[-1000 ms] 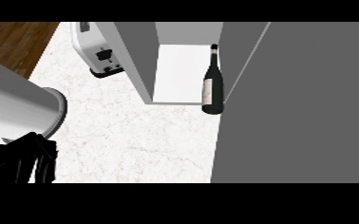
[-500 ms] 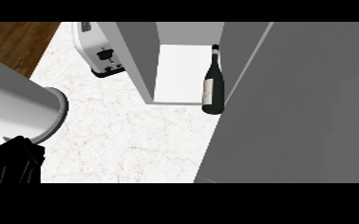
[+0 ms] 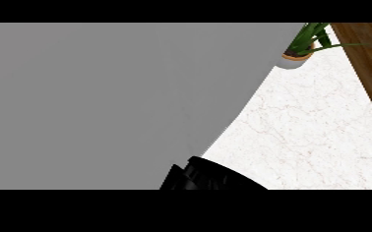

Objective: Pick up the wine, place it into the cabinet and close the cabinet

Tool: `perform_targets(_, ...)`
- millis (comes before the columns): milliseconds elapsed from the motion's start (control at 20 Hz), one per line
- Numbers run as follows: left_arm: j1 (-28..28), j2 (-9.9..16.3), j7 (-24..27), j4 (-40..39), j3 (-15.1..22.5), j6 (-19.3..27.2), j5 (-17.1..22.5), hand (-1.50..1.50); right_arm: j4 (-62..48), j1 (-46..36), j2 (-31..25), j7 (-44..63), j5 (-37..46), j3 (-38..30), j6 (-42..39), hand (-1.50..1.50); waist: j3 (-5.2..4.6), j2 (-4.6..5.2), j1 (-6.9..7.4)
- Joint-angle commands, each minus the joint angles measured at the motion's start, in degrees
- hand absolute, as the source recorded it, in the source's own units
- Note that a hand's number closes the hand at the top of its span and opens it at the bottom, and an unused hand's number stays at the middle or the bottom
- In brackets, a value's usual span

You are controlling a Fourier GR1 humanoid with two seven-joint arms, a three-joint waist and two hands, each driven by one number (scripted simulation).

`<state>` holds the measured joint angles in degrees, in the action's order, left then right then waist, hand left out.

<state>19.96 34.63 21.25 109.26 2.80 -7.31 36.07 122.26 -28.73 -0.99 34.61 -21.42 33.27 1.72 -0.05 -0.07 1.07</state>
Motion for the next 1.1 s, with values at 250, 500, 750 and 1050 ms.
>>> perform_targets(250, -1.31, -3.37, -2.79, 0.84, 0.39, -0.06, -3.86, 1.5, -17.59, -18.26, 0.97, -6.1, -8.95, -5.15, 8.15, 1.5, 0.04, 0.09, -0.24)
perform_targets(500, 1.93, -4.26, -3.35, 4.2, -2.58, -1.1, -3.4, 1.5, -25.02, -18.64, 0.98, -14.05, -10.09, -2.28, 11.39, 1.5, 0.05, 0.03, 0.01)
perform_targets(750, 0.69, -4.84, -4.51, 2.34, -4.03, -3.07, -3.66, 1.5, -32.9, -17.38, 0.98, -15.2, -12.66, -9.17, 4.05, 1.5, 0.06, 0.17, -0.42)
perform_targets(1050, -3.27, -4.6, -5.38, -2.0, -7.71, -7.04, -1.95, 1.5, -43.01, -20.85, 0.99, -19.18, -12.77, -12.38, 2.34, 1.5, 0.04, 0.18, -0.48)
